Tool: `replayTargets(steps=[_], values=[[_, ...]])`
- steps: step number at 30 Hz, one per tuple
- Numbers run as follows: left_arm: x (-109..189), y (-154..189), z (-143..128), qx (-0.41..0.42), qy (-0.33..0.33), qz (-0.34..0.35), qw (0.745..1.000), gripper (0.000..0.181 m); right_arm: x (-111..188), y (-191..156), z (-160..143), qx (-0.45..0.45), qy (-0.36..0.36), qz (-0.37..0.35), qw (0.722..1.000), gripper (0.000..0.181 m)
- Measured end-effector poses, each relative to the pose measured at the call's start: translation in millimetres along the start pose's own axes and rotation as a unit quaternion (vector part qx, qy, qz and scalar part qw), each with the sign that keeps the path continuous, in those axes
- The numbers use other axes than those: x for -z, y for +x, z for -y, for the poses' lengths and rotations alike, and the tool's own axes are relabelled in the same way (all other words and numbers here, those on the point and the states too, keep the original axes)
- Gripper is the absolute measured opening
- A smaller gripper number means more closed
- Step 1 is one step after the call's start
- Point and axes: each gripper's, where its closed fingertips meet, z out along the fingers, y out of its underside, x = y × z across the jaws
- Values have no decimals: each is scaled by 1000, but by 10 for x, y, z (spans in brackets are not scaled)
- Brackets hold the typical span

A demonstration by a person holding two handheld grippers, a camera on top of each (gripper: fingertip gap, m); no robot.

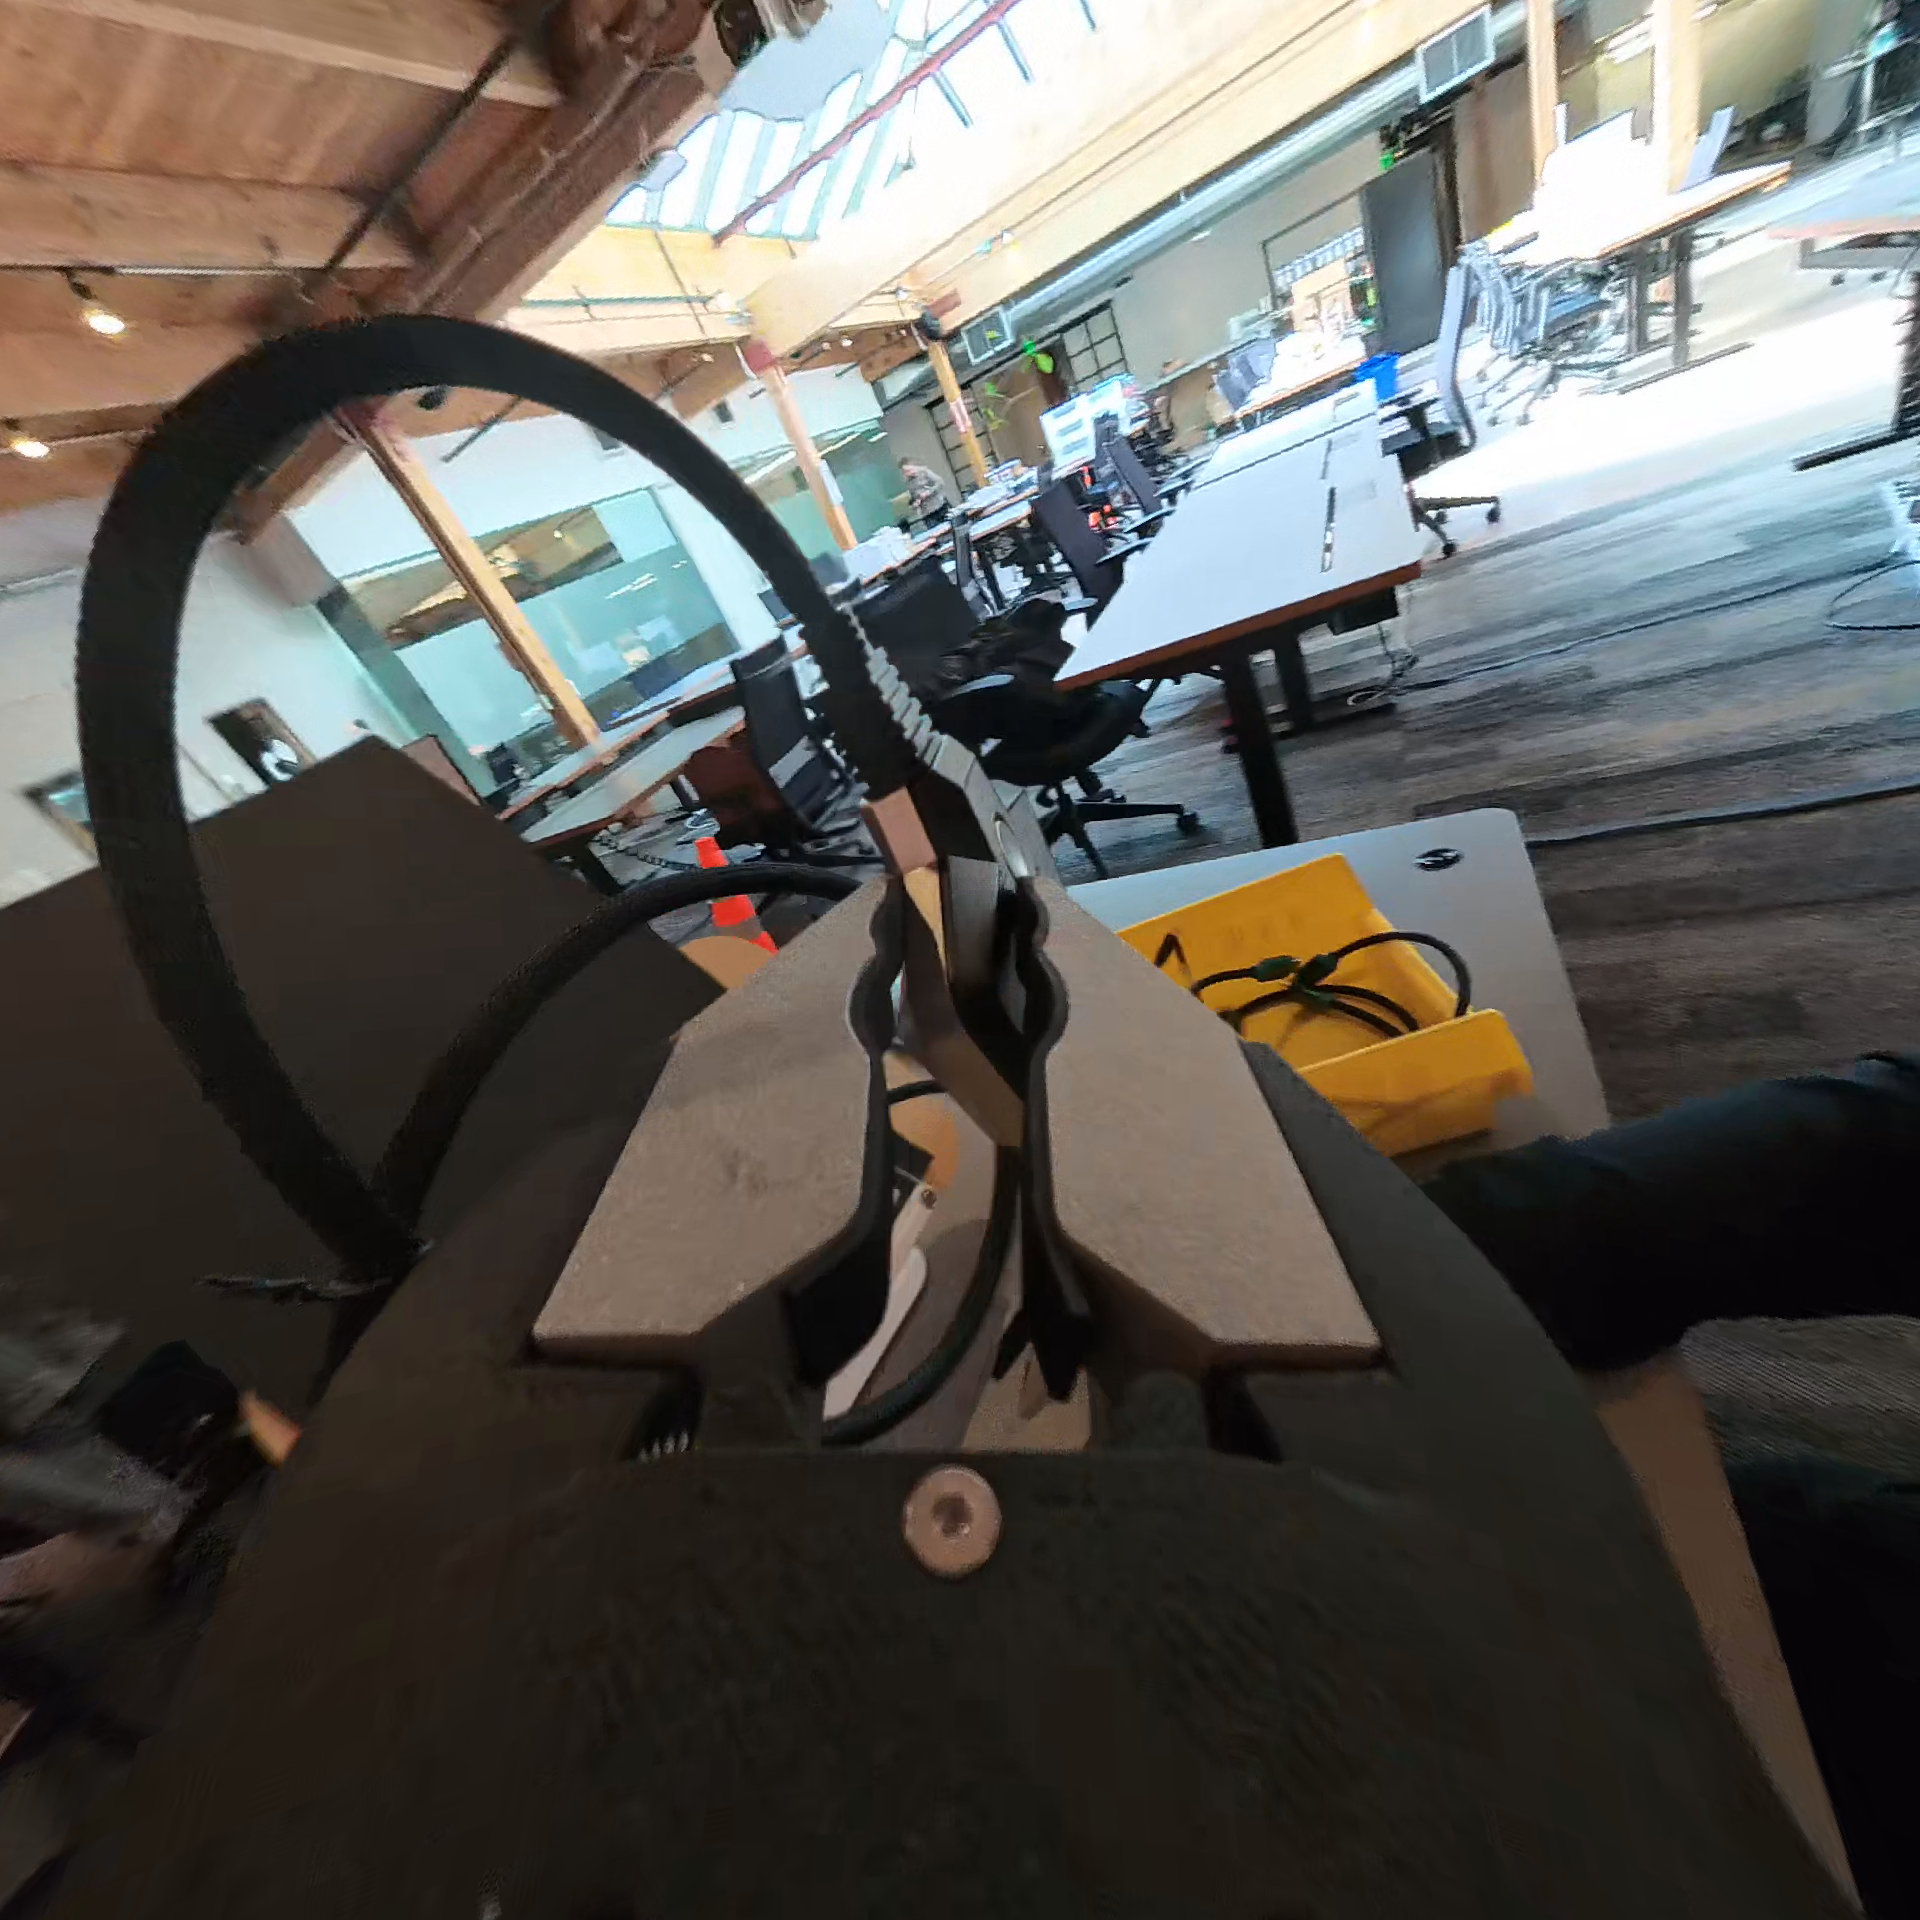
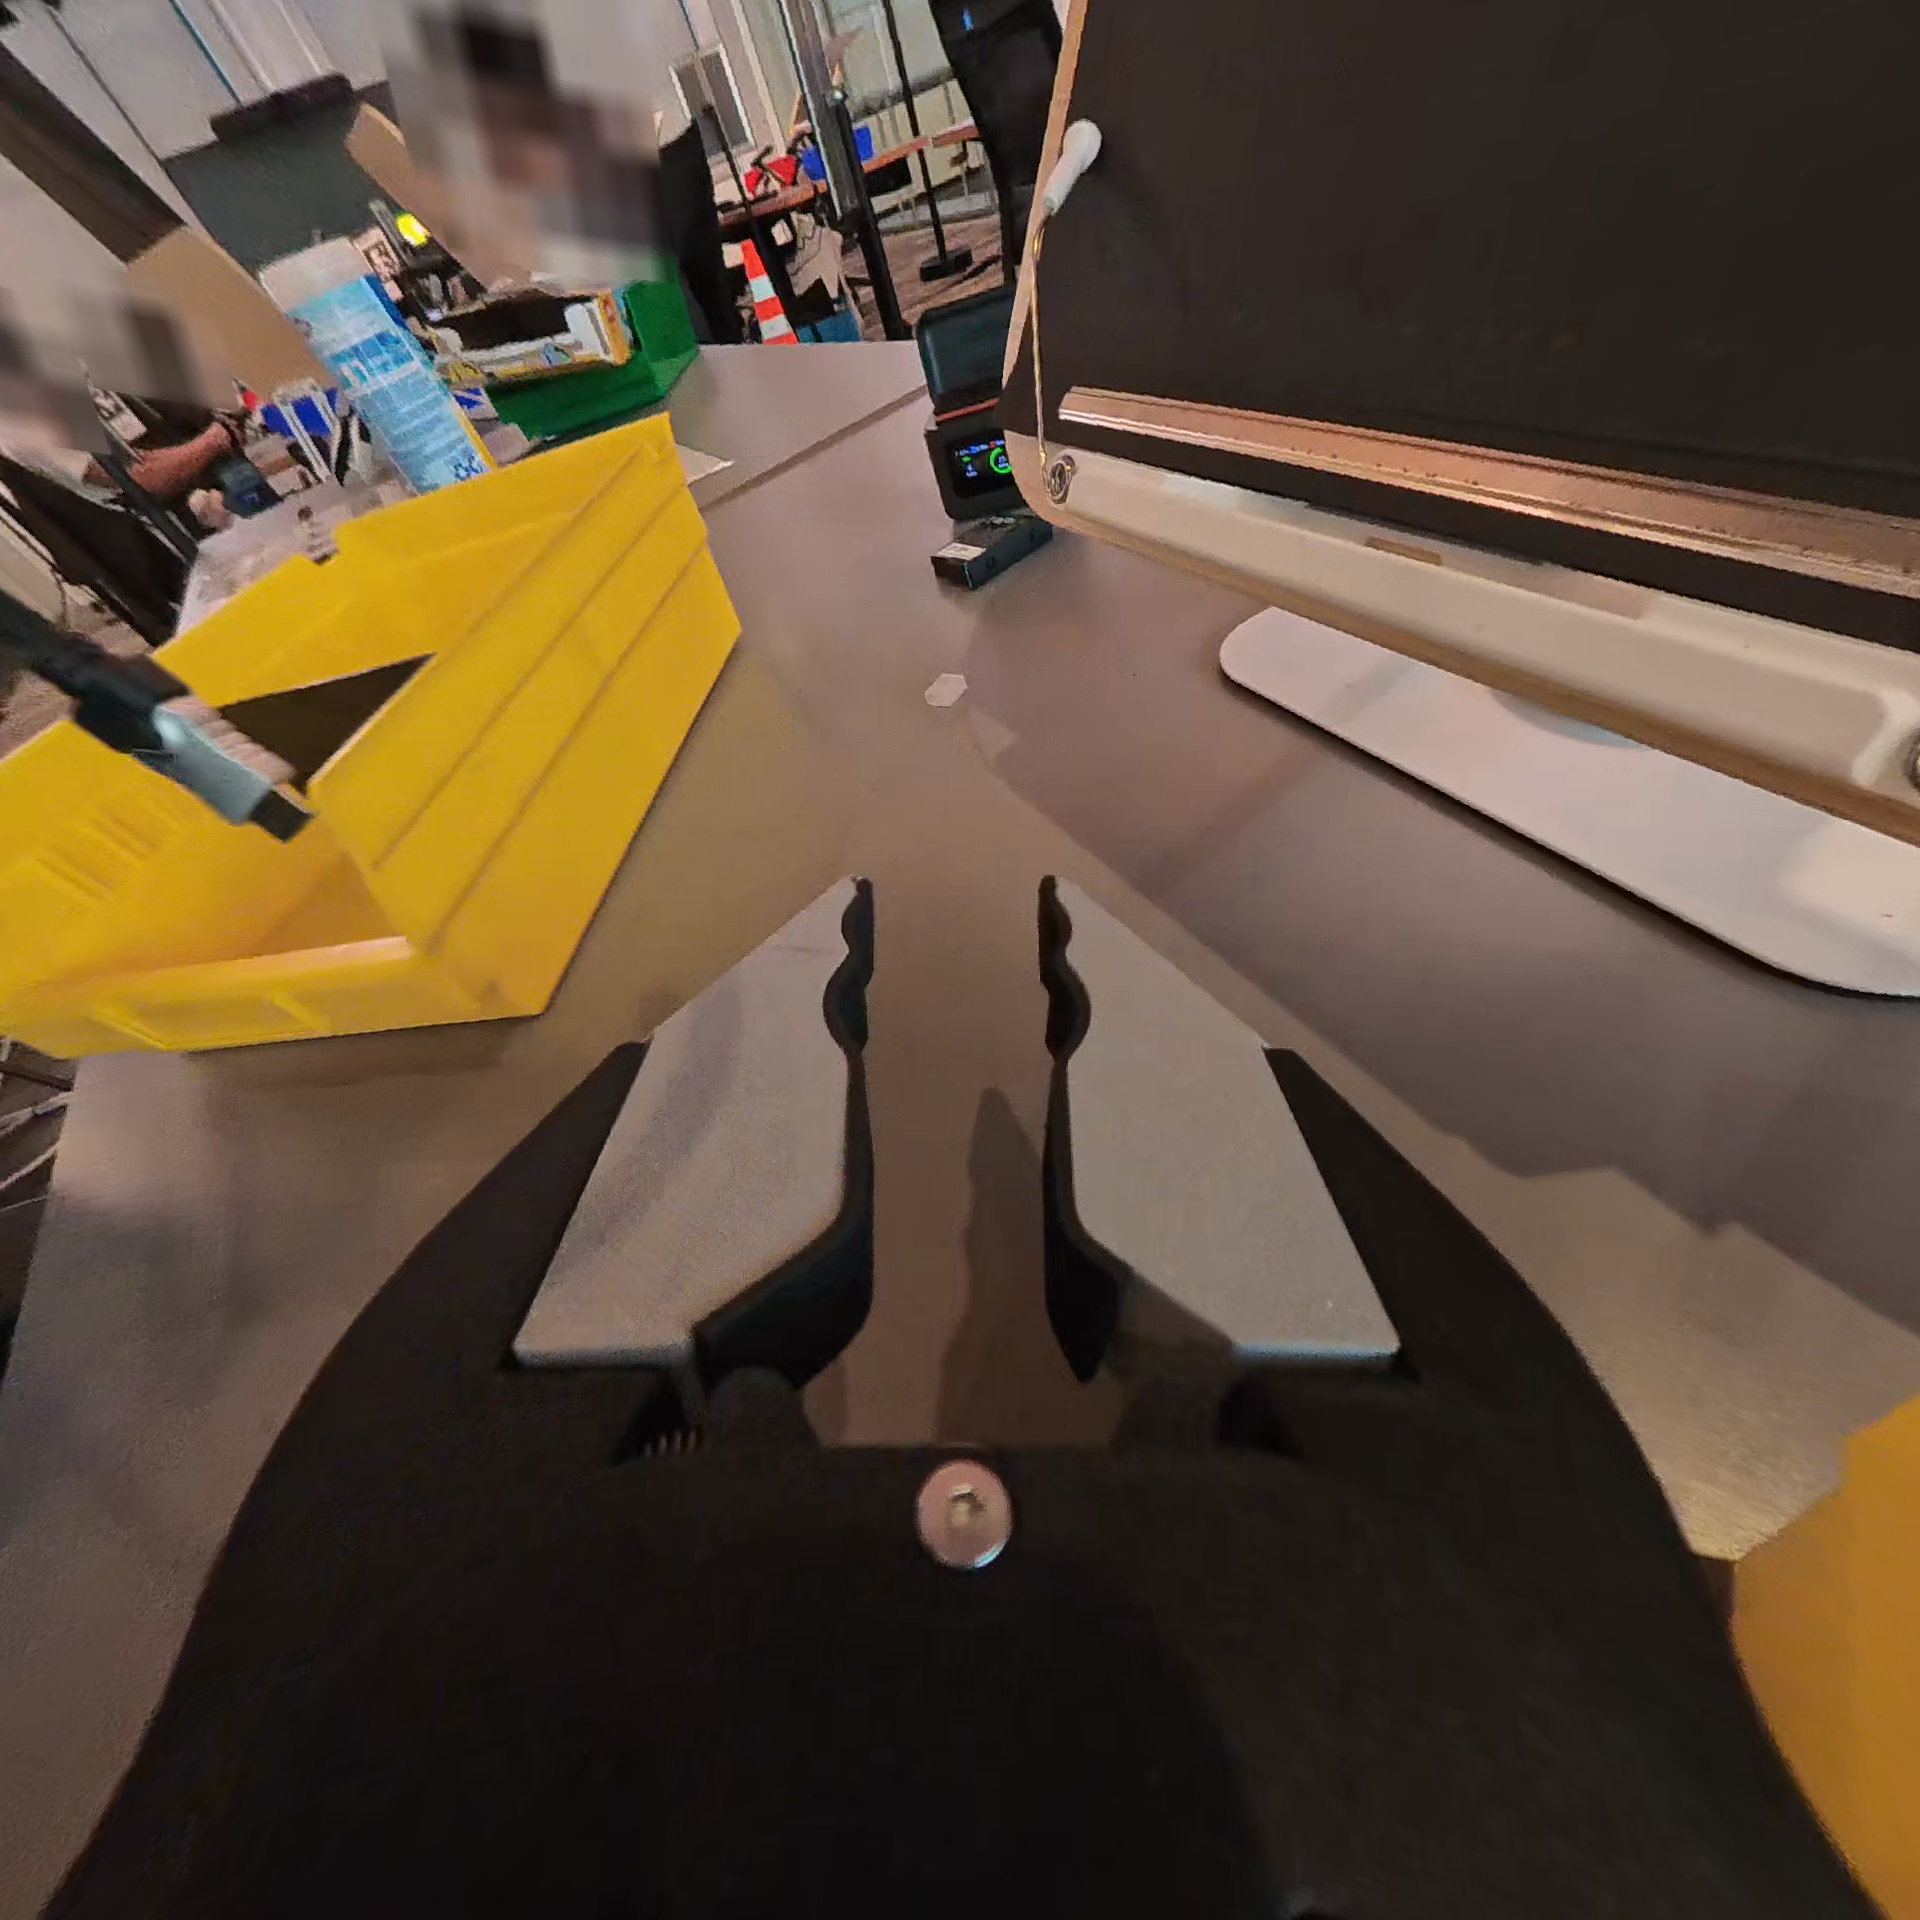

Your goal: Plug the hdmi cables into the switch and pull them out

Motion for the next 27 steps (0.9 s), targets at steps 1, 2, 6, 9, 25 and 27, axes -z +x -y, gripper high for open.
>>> replayTargets(steps=[1,2,6,9,25,27], values=[[64,-36,27,-2,0,7,1000,18,-1,-28,-4,-2,0,8,1000,29],[127,-80,63,-3,-2,17,1000,19,-8,-64,-27,-5,-5,18,1000,29],[401,-190,437,-19,9,37,999,19,-85,-185,-192,2,-55,40,998,25],[618,-265,847,-19,35,45,998,19,-157,-301,-182,46,-53,34,997,21],[883,-227,787,8,-12,65,998,19,-1301,-2029,-496,52,-126,183,974,0],[857,-215,664,22,-10,61,998,18,-1436,-2103,-378,25,-96,195,976,0]])
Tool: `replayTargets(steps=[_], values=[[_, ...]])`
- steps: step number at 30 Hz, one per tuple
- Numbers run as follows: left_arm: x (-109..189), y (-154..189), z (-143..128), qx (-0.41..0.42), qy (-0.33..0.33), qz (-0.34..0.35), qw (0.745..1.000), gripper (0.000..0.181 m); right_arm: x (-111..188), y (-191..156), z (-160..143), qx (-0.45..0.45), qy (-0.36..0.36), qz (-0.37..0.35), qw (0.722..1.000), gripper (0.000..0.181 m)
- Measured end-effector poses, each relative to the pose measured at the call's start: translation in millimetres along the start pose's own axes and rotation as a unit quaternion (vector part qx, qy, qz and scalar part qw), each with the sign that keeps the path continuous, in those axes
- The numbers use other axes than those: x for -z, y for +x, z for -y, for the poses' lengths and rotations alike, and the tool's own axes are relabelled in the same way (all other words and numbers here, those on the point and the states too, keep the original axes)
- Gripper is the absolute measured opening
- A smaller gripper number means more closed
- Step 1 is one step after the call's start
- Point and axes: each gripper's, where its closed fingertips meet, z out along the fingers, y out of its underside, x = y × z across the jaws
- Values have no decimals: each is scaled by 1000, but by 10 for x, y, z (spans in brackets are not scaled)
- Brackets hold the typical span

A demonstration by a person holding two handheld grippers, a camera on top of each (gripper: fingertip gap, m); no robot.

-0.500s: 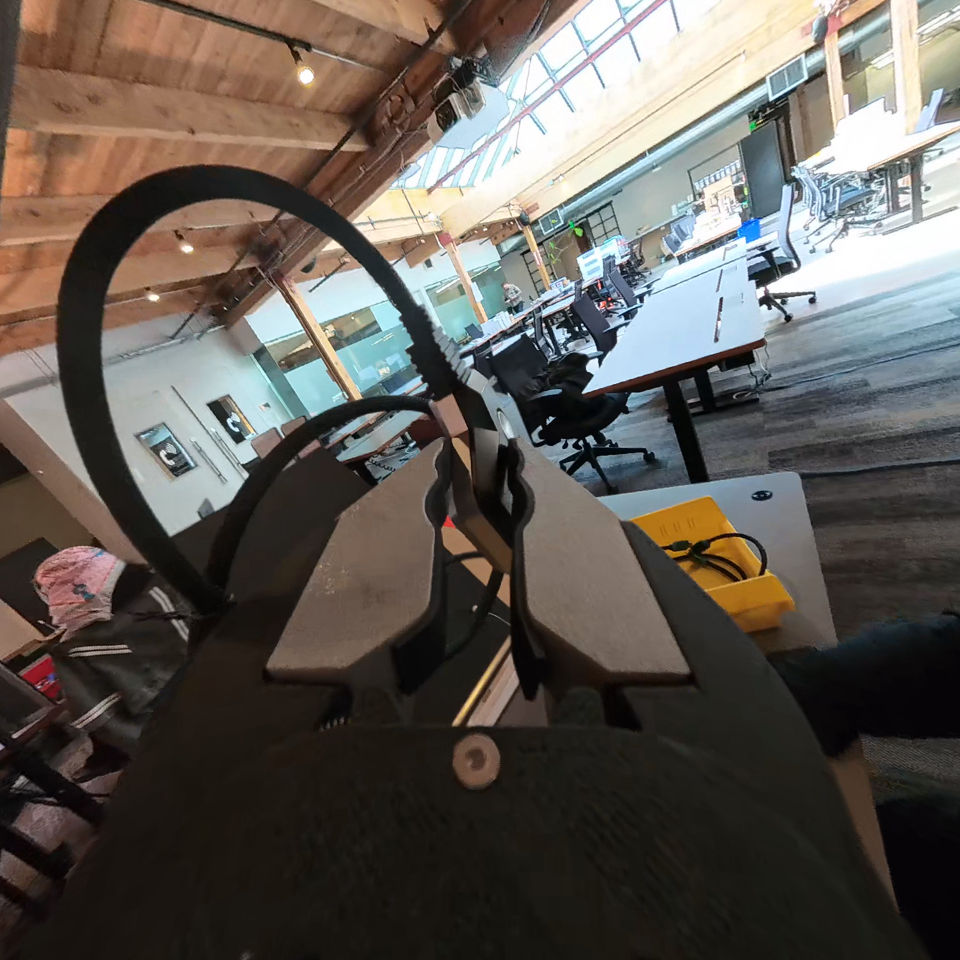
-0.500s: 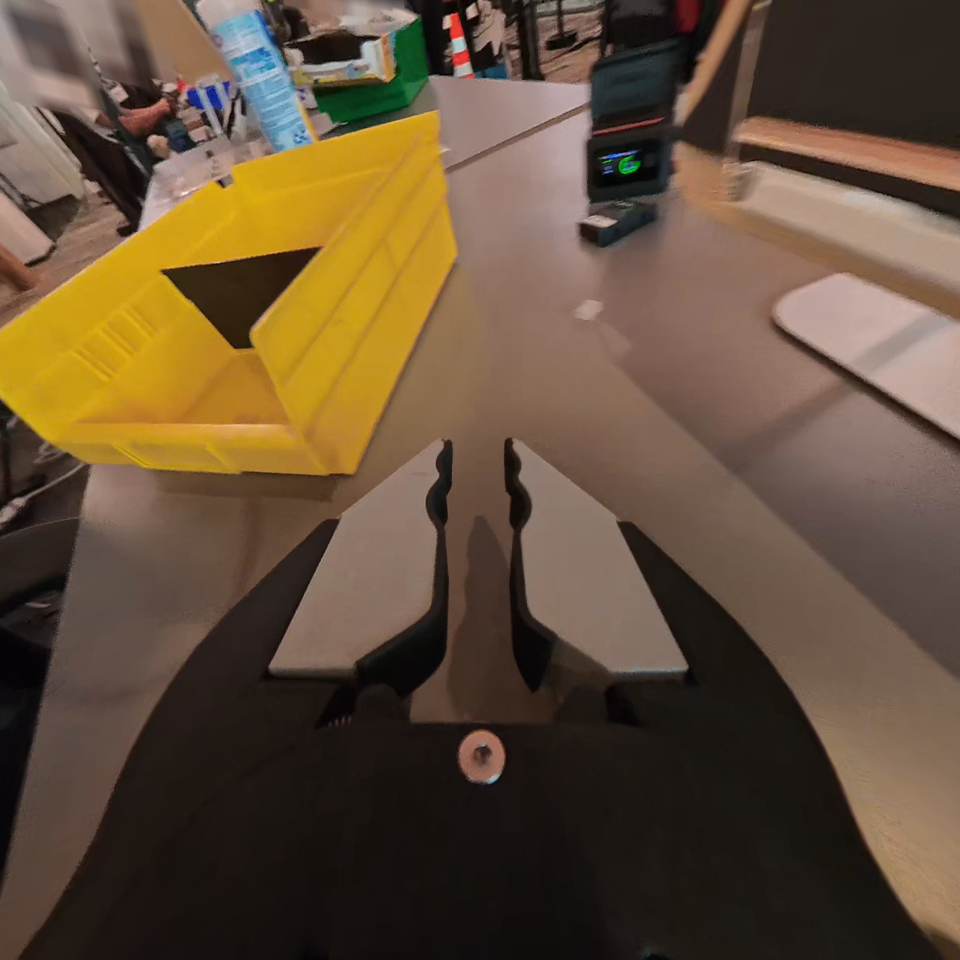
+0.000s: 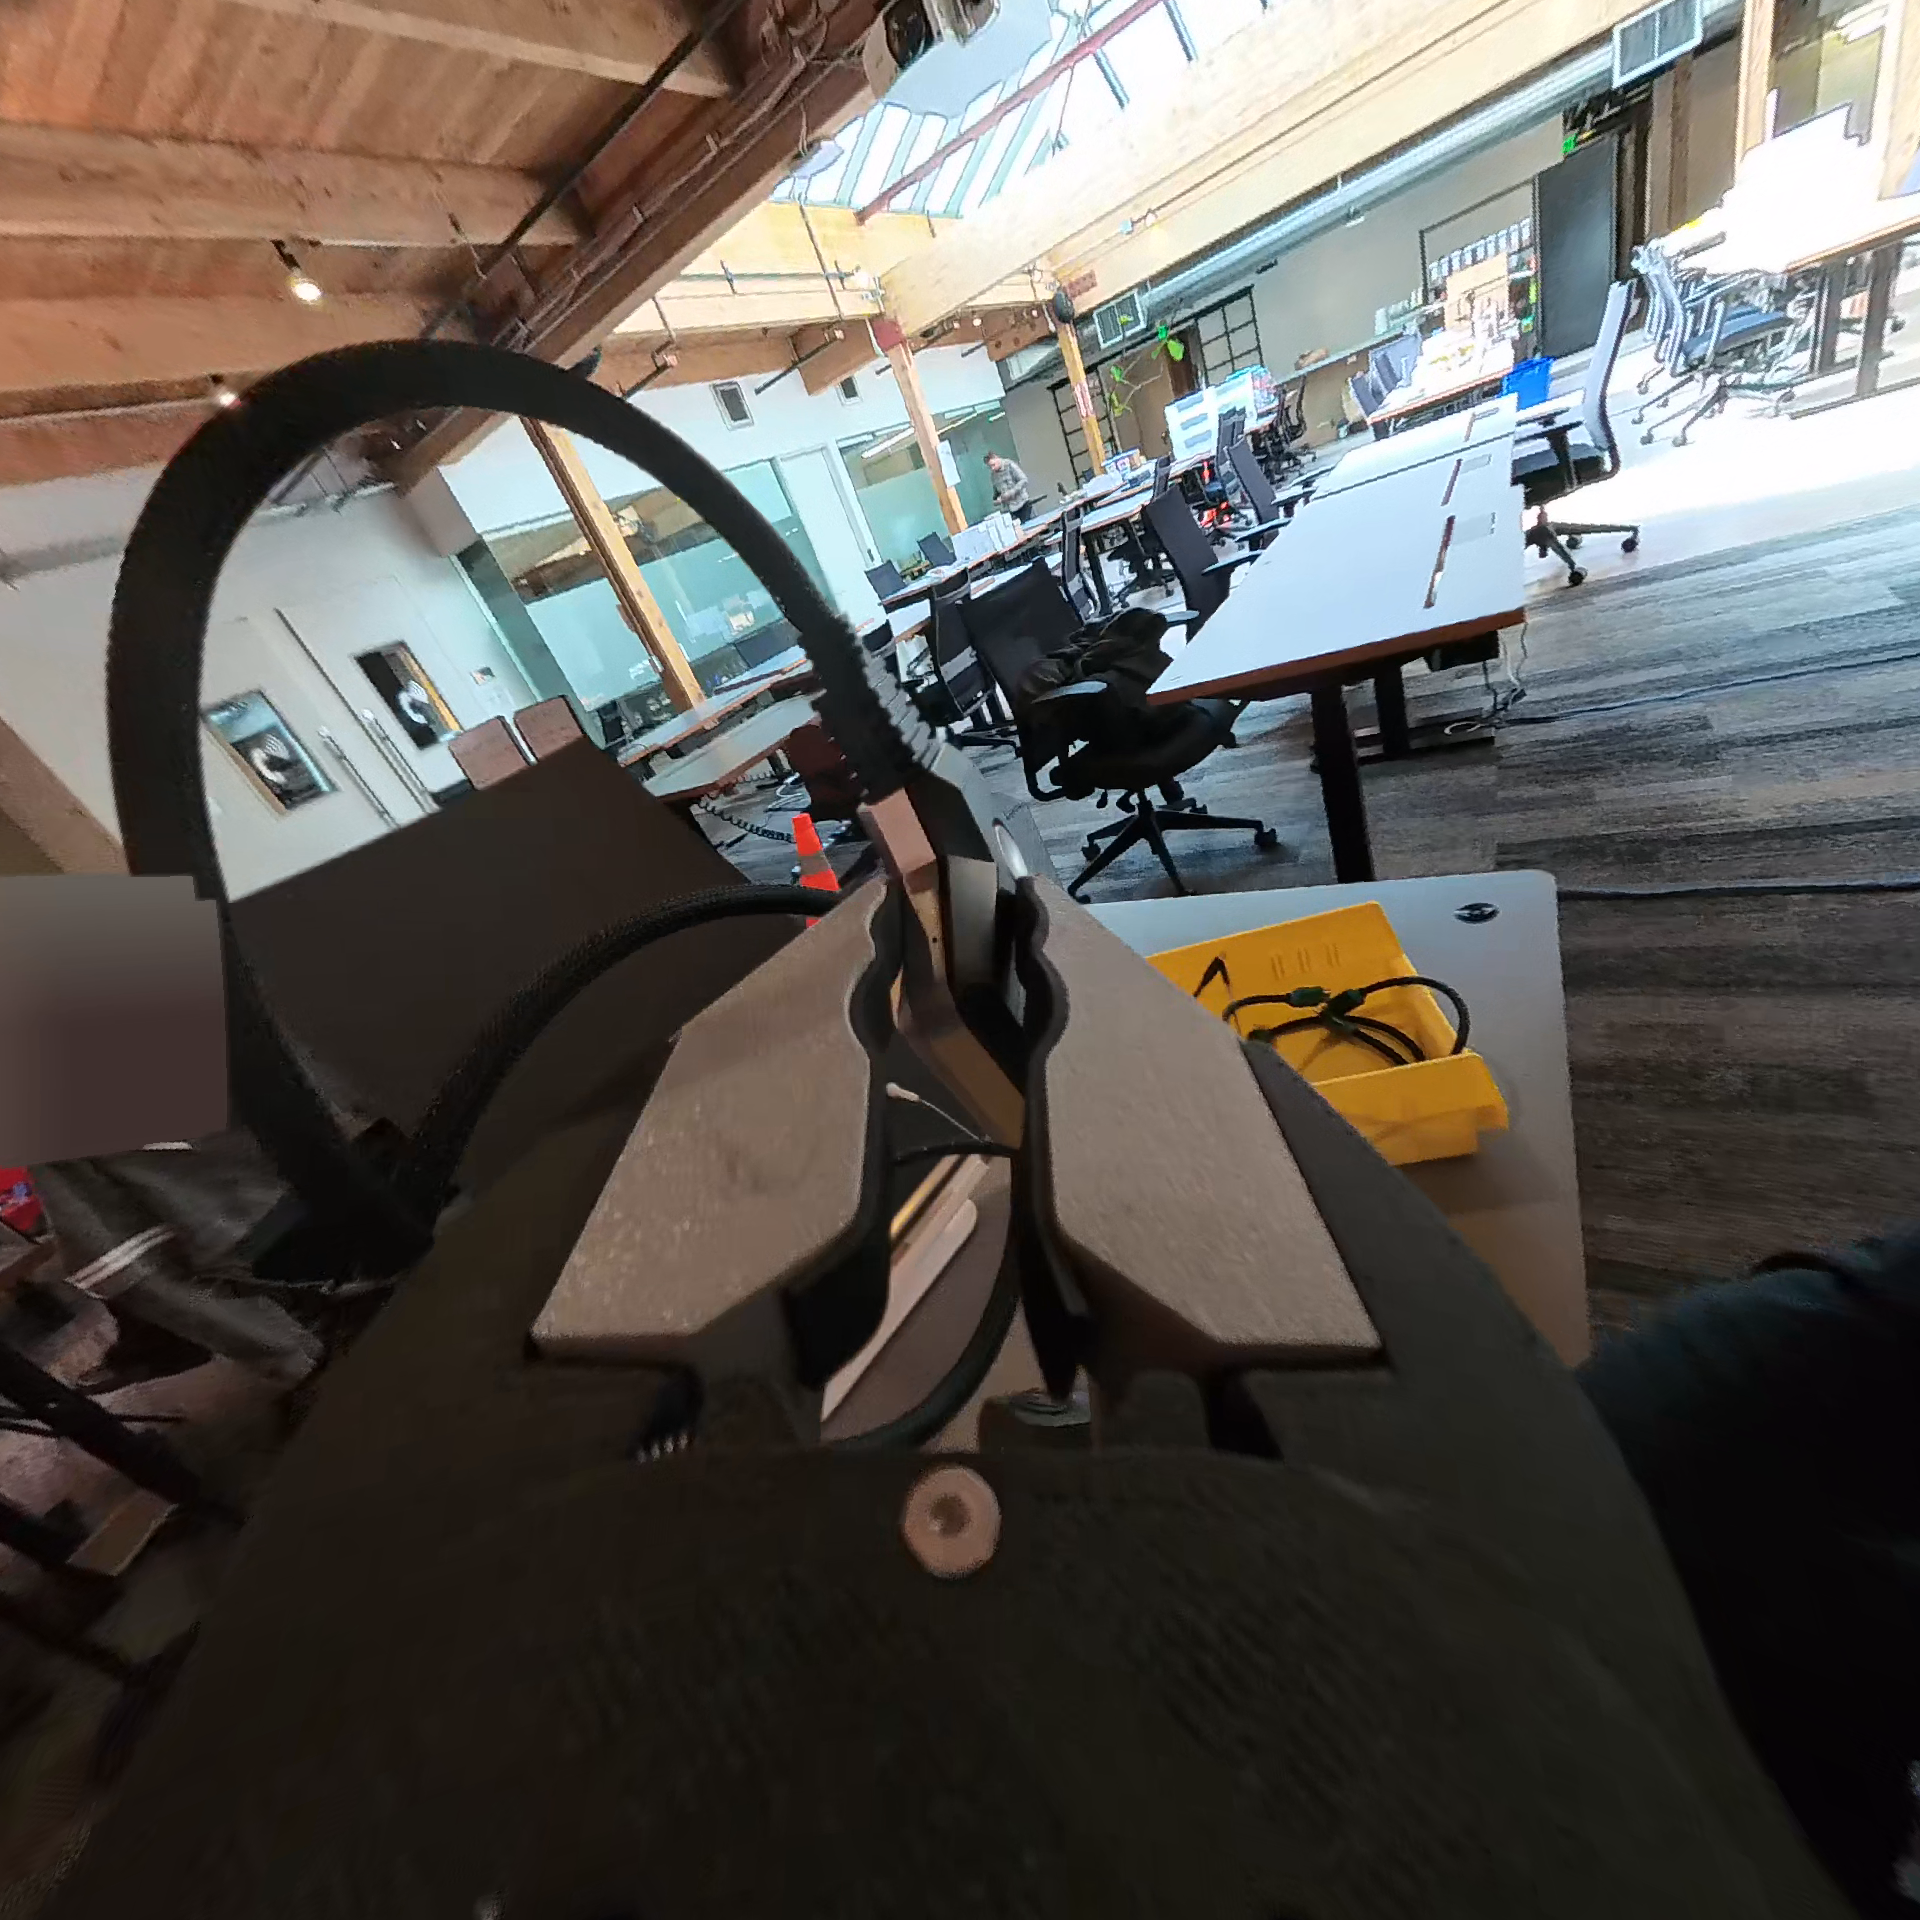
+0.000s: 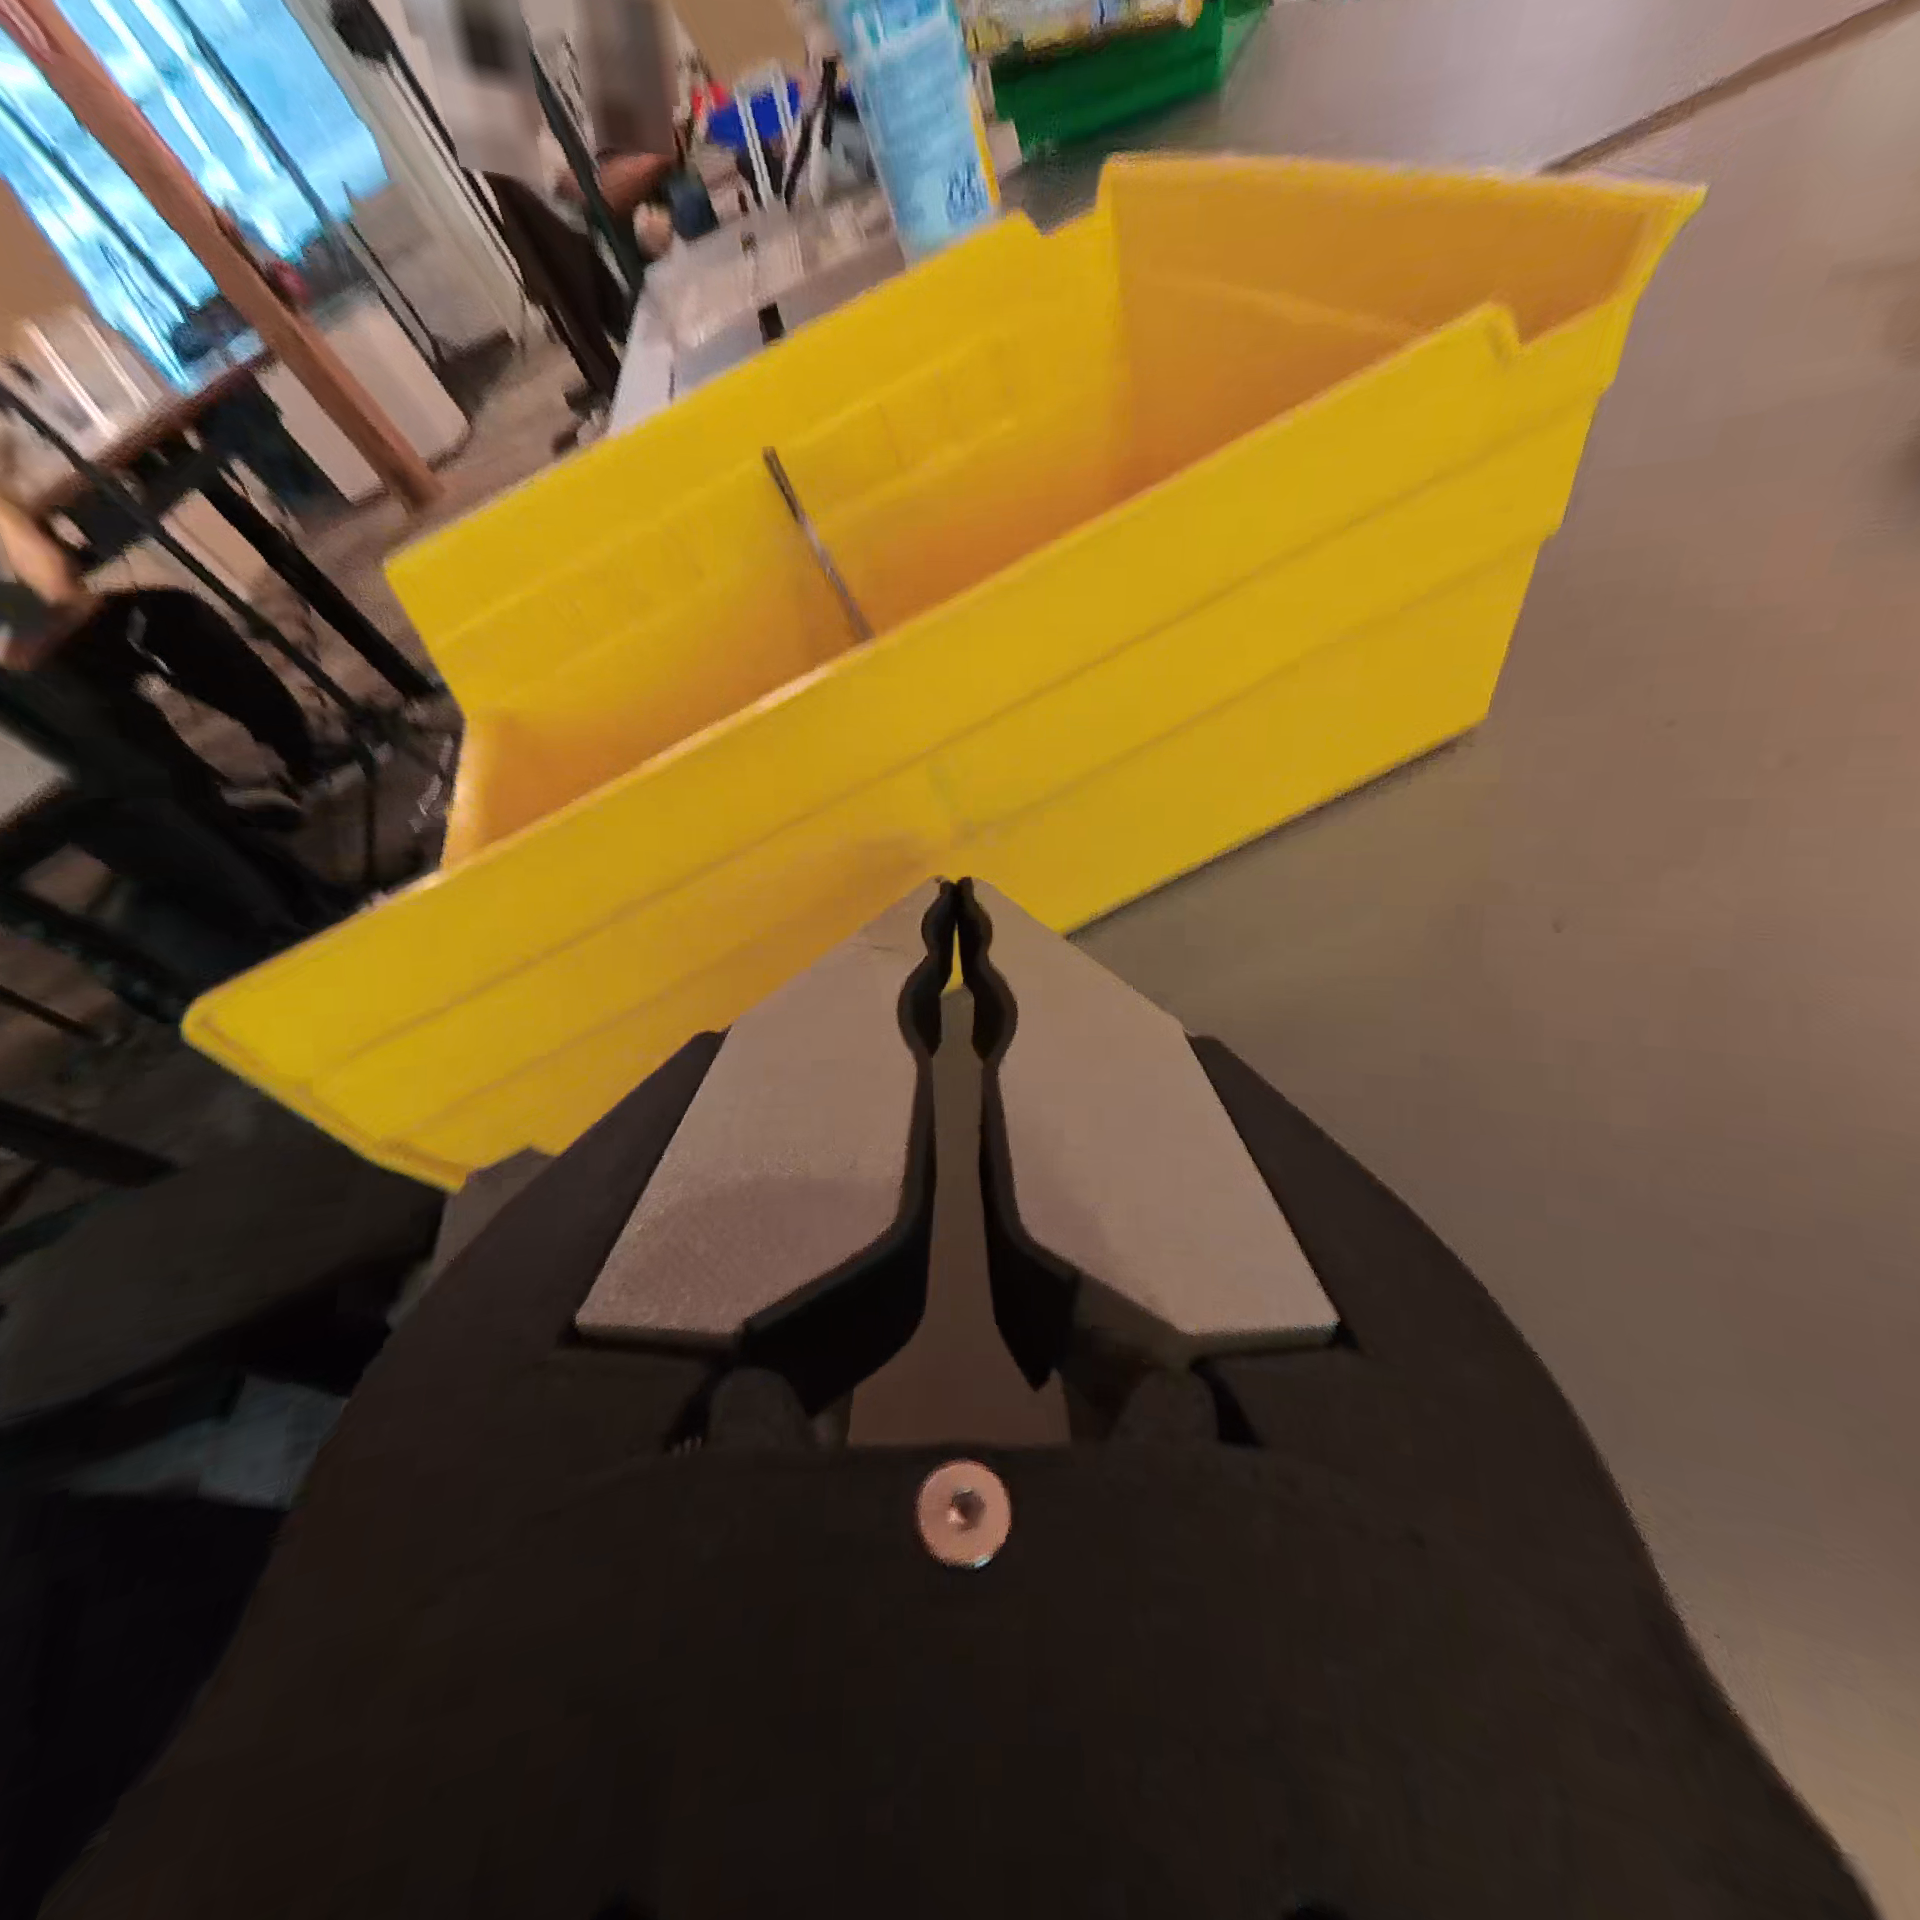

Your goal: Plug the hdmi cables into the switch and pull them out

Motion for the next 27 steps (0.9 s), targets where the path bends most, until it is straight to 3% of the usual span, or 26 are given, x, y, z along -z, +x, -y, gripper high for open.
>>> replayTargets(steps=[6,9,13,17,20,22,24,27], values=[[-205,125,-283,39,3,-23,999,18,-386,0,120,-42,-1,25,999,0],[-339,229,-398,56,7,-41,998,18,-262,115,36,-6,-22,-34,999,0],[-555,488,-619,89,32,-77,992,18,560,775,34,49,-18,-249,967,0],[-871,711,-955,112,43,-96,988,18,1944,1484,-173,147,-101,-518,836,0],[-1049,848,-1170,147,45,-118,981,19,2790,1703,-458,182,-197,-609,747,0],[-1126,920,-1291,159,40,-129,978,18,3203,1770,-584,195,-232,-647,700,0],[-1188,971,-1396,173,35,-139,974,18,3475,1812,-624,181,-227,-668,685,0],[-1276,1020,-1628,207,2,-156,966,18,3713,1883,-677,119,-185,-677,702,0]])
